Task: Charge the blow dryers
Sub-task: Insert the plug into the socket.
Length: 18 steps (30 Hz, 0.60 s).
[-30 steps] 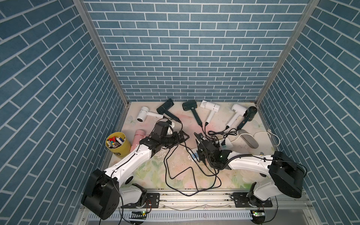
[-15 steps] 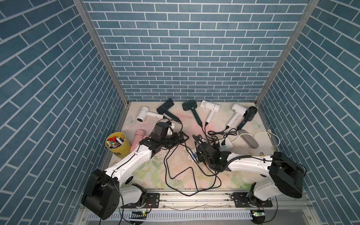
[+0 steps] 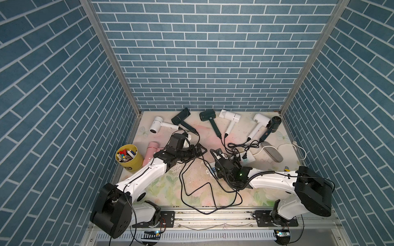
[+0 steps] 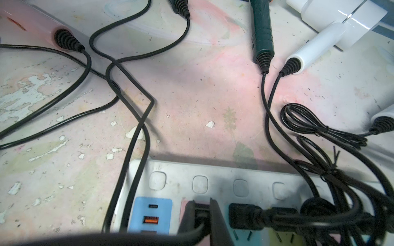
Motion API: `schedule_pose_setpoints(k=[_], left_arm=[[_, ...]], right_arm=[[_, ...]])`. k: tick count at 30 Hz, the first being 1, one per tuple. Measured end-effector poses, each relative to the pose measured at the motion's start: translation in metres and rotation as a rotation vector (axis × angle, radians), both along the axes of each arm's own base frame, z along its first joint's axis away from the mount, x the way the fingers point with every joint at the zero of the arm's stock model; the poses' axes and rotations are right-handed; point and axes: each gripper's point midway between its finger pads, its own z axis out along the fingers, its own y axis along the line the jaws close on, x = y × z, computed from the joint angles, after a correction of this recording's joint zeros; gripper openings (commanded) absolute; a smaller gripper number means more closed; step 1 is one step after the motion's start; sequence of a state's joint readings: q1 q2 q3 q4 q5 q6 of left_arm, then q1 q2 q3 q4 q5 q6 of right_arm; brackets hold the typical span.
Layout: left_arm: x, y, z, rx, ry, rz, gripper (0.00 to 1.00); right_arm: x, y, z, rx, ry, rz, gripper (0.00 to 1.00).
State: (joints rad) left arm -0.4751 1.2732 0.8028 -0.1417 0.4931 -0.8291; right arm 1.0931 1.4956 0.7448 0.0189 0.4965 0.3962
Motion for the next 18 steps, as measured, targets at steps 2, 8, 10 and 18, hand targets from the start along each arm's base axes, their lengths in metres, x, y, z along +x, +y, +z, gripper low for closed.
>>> schedule_pose_setpoints(k=[2,8,10,18], left_arm=[[0.0,0.0,0.0,-0.001,-0.001,0.0,0.97],[-0.001,0.001,-0.003,0.003,0.003,0.001,0.97],[-0.002,0.002,-0.006,0.006,0.01,0.003,0.97],[0.002,0.005,-0.017,0.013,0.028,0.013,0.97]], right_arm=[[0.0,0.0,-0.001,-0.001,0.003,0.002,0.0],[0.0,0.003,-0.005,0.032,0.006,-0.005,0.0],[-0.003,0.002,-0.01,0.035,0.023,-0.005,0.0],[-0.003,-0.003,-0.017,0.079,0.062,-0.043,0.0]])
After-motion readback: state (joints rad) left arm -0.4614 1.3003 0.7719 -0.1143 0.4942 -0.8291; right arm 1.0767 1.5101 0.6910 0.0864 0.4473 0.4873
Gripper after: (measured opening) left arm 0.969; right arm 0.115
